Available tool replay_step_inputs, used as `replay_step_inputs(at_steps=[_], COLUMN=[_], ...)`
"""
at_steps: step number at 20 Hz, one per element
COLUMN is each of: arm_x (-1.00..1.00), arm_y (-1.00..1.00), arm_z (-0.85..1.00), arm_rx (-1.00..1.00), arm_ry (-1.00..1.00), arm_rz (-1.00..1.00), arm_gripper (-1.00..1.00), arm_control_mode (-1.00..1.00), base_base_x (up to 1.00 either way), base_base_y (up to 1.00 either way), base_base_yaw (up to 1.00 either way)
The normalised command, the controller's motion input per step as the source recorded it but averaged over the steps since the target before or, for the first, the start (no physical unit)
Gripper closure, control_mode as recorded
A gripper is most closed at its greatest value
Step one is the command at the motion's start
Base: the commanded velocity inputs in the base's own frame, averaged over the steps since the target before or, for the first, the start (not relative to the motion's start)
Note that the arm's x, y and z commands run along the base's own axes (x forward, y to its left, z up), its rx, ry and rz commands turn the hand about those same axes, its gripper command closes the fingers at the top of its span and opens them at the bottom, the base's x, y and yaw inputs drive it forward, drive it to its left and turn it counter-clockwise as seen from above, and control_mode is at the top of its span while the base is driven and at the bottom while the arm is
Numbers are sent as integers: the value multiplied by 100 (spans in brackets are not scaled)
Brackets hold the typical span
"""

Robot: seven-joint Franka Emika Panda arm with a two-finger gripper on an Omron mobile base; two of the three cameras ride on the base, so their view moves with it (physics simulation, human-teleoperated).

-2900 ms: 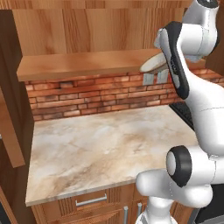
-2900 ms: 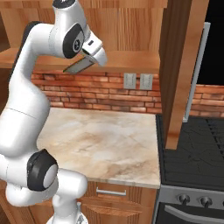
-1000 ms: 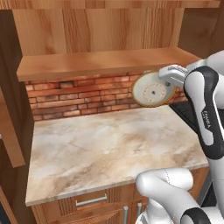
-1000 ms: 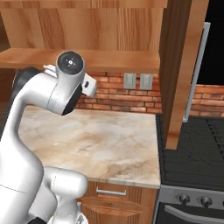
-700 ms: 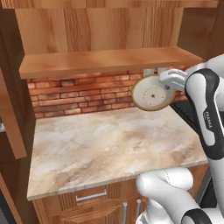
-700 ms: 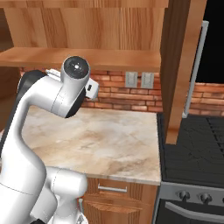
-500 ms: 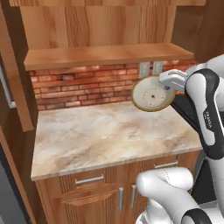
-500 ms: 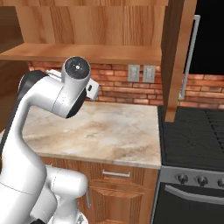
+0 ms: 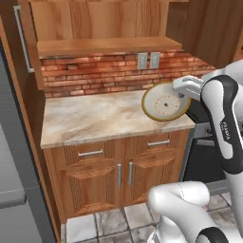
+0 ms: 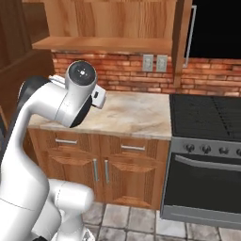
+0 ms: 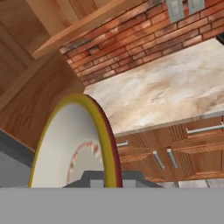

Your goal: Take the smaller bowl and place it next to the appetizer plate on the dining counter , and place the larger bowl next to the plate with cooked food.

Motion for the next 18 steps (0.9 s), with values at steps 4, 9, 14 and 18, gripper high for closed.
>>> replay_step_inputs(at_steps=[4,9,14,18], arm_x=[0,0,0,0], arm_y=[0,0,0,0], arm_z=[0,0,0,0], arm_rx=[0,0,0,0], arm_ry=[0,0,0,0], arm_rz=[0,0,0,0], arm_gripper=[100,100,100,100], arm_control_mode=[100,100,100,100], base_base_x=[-83,-73,-49,-15], base_base_y=[13,6,25,59], base_base_yaw=[0,0,1,2])
